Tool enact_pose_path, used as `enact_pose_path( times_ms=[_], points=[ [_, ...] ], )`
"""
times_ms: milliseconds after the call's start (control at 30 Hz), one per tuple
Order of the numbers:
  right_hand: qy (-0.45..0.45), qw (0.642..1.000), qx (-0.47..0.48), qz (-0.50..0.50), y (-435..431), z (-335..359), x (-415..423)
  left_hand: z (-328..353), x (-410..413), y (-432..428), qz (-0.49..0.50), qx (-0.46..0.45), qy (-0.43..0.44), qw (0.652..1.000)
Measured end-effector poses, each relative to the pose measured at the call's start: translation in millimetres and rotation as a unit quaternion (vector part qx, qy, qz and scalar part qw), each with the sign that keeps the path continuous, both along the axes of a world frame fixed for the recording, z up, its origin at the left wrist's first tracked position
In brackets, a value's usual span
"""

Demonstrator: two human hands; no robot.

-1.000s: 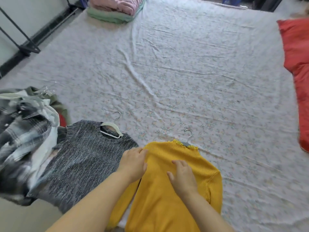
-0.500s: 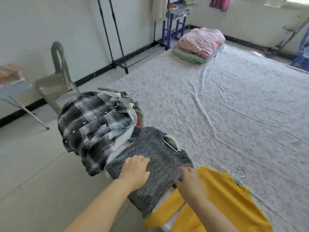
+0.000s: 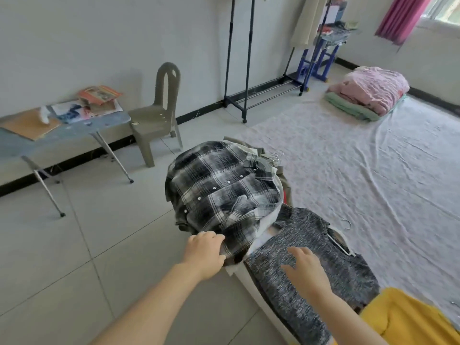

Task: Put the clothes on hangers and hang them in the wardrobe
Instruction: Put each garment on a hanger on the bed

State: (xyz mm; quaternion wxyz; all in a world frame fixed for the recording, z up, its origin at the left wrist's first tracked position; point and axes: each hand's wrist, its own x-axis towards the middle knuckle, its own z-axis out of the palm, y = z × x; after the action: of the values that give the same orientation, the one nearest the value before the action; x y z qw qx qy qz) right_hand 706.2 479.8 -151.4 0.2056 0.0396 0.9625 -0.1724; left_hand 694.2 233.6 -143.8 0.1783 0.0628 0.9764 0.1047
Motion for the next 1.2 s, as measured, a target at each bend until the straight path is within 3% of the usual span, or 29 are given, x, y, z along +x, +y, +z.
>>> enact_pose_path(
  times_ms=[300,667,1200],
  points=[
    [0.023,1.000,-0.006,-0.009,-74.4,-1.4,-79.7,15.0,-88.7,-66.8,-0.034,0.012,0.020,0.999],
    [-0.016,0.997,-0.060,-0.055,-134.0,-29.9,-229.7,12.8,-261.1,-115.6,-0.077,-0.028,0.000,0.997],
    [-0.032,0.963,-0.022,-0.267,-103.2,-61.8,-374.4,-43.6,-479.6,-66.4,-0.260,0.007,-0.076,0.963]
  ],
)
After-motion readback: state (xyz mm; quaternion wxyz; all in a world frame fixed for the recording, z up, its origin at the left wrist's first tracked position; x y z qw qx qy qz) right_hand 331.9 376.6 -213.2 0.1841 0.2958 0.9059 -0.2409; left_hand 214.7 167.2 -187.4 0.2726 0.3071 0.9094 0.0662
